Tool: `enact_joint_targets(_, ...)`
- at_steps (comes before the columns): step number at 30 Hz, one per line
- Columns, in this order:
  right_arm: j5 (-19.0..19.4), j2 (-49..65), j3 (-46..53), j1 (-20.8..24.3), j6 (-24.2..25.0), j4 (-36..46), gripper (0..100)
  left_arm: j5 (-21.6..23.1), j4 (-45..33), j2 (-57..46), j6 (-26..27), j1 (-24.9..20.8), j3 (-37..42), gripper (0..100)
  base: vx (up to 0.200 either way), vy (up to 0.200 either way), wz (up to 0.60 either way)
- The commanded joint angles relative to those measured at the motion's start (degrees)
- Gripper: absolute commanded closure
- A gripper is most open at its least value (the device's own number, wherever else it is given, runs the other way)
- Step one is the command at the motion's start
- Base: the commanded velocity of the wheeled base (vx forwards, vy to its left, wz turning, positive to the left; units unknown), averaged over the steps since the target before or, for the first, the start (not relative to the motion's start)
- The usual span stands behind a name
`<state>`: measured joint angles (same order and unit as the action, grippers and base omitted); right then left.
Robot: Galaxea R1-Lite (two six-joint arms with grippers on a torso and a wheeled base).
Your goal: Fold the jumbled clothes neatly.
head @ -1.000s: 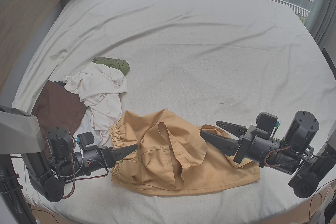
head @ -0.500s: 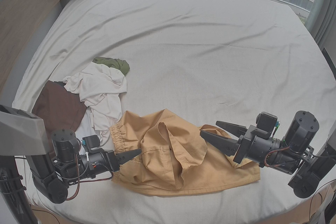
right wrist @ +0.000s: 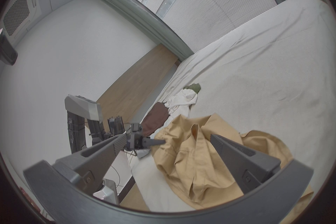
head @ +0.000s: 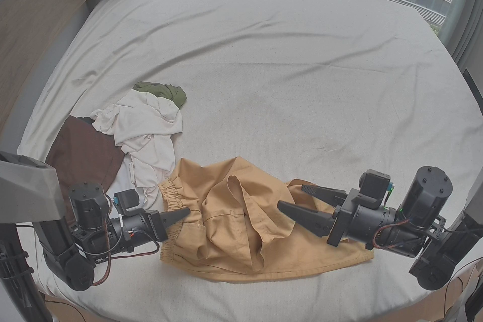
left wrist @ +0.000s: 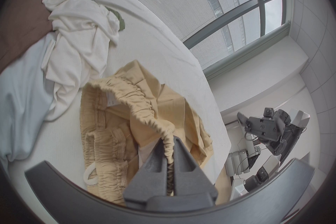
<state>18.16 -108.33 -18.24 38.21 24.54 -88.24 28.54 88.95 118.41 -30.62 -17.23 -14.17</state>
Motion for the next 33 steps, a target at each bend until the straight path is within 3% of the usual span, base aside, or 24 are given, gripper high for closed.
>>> enact_joint_targets(1, -0.1, -5.0, -0.6, 2.8, -0.1, 0.0, 0, 0.1, 0.1, -4.1, -0.9, 0.1, -0.5, 100, 0.000, 0.000, 0.00)
enact_joint_targets(13, 0.1, -15.2, -7.7, 5.1, -0.2, 0.9, 0, 0.0, 0.1, -5.4, -1.2, 1.0, -0.8, 100, 0.000, 0.000, 0.00)
enact_joint_targets(33, 0.0, -21.6, -23.2, 3.8, -0.7, 15.3, 0, 0.0, 0.1, -5.5, -0.8, 1.0, -0.7, 100, 0.000, 0.000, 0.00)
